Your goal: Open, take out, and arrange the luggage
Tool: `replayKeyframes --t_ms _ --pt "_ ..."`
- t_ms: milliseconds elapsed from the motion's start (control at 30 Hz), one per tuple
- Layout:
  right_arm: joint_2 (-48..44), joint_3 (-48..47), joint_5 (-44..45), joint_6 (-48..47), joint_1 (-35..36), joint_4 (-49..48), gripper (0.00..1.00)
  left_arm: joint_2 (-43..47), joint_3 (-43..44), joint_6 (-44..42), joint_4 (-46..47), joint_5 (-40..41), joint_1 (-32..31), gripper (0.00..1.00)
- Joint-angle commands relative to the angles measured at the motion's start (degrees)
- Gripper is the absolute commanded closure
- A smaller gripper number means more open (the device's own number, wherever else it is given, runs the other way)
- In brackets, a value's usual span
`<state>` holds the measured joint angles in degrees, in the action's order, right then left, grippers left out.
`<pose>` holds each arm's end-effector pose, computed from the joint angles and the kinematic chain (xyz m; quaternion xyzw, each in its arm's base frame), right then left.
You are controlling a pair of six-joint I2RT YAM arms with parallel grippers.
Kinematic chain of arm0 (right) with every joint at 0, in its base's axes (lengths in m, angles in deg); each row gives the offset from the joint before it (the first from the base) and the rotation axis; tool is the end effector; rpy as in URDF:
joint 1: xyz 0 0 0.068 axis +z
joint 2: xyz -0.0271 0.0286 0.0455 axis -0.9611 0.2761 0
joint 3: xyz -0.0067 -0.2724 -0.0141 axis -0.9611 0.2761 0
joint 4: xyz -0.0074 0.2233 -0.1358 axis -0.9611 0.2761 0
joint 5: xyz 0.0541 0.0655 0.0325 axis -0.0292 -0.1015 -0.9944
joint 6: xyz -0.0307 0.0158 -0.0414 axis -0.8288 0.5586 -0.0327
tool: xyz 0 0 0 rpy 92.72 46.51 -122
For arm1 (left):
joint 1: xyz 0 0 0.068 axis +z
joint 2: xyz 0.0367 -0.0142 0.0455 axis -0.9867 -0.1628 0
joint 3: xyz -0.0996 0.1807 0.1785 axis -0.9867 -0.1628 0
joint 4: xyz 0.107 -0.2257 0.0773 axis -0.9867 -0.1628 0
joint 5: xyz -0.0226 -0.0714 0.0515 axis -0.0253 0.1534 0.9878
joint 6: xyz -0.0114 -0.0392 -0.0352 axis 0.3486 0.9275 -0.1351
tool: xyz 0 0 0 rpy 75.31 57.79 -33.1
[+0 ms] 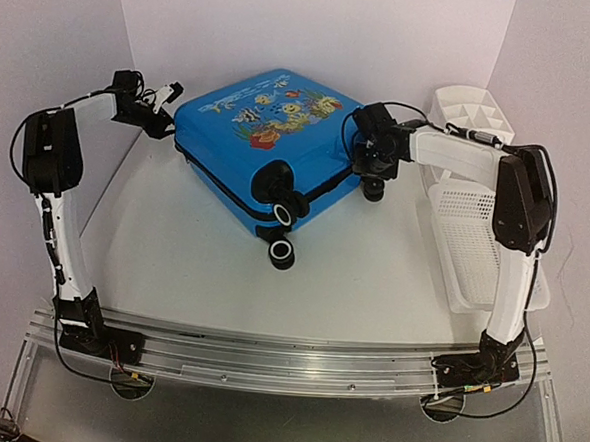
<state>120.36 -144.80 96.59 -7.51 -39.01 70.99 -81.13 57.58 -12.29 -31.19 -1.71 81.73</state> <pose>0.3818 0.2489 0.2280 0.0297 0.9275 -0.0017 0.3726 0.4904 -0.0092 0.2333 0.3872 0.8100 -0.1104 0.4264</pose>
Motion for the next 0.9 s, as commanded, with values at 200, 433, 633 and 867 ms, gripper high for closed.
replayKeyframes --t_ms 200,433,633,867 --pt "6.6 -6.2 -24.4 -11.4 7.1 -18.5 0.61 17.1 -6.5 -29.6 -25.4 -19.1 -11.6 0.48" --pt "11.8 -12.9 -29.1 -11.3 8.7 -20.4 0.61 21.5 -11.6 -29.7 -27.8 -20.6 -12.1 0.49" --pt "10.2 -9.9 -21.2 -9.3 8.7 -20.5 0.61 23.4 -6.6 -24.3 -30.4 -24.9 -7.6 0.47" --pt "6.3 -4.7 -19.6 -10.1 8.5 -20.4 0.6 22.8 -5.0 -10.4 -12.4 -16.4 1.6 0.47"
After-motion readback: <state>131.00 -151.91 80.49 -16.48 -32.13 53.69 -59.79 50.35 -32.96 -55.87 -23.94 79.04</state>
